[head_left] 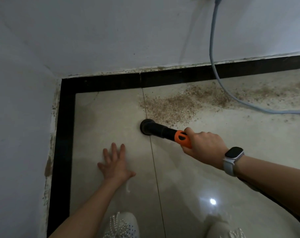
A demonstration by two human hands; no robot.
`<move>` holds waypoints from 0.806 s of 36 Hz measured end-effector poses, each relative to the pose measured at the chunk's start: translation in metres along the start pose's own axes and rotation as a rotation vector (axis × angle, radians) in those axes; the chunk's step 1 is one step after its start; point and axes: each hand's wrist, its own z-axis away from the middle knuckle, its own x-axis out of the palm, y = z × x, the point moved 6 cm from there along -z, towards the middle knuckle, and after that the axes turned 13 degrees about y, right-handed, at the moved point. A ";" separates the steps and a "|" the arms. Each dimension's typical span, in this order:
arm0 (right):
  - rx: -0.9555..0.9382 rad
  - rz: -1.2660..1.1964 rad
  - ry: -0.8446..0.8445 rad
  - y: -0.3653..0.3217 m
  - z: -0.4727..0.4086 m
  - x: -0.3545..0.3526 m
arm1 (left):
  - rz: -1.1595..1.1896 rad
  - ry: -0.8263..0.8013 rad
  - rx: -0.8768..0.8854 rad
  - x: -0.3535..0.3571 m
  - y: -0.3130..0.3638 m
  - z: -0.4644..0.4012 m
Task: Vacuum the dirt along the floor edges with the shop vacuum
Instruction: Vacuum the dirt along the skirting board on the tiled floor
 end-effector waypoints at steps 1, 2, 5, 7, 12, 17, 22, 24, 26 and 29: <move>0.003 0.011 0.013 -0.001 0.001 -0.002 | 0.001 0.002 -0.003 0.000 0.000 0.000; 0.002 0.017 0.023 -0.003 0.000 -0.003 | 0.001 0.004 -0.004 0.000 0.000 0.000; 0.000 0.001 0.038 -0.012 -0.013 -0.008 | 0.000 -0.003 -0.001 0.000 0.001 0.000; 0.010 -0.023 0.058 -0.016 -0.027 -0.010 | 0.002 -0.005 -0.005 0.000 0.001 0.000; 0.063 -0.078 0.106 -0.023 -0.064 -0.014 | -0.002 -0.016 -0.016 0.000 0.003 -0.001; 0.148 -0.164 0.108 -0.025 -0.094 -0.014 | 0.001 -0.014 -0.017 0.000 0.005 -0.001; 0.177 -0.227 0.112 -0.044 -0.109 -0.004 | 0.006 -0.014 -0.022 0.001 0.006 -0.002; 0.170 -0.253 0.111 -0.057 -0.113 0.001 | 0.010 -0.015 -0.026 0.001 0.006 -0.002; 0.157 -0.263 0.108 -0.068 -0.115 0.004 | 0.011 -0.014 -0.028 0.001 0.006 -0.002; 0.135 -0.256 0.108 -0.072 -0.117 0.004 | 0.000 -0.018 -0.028 0.002 0.005 -0.002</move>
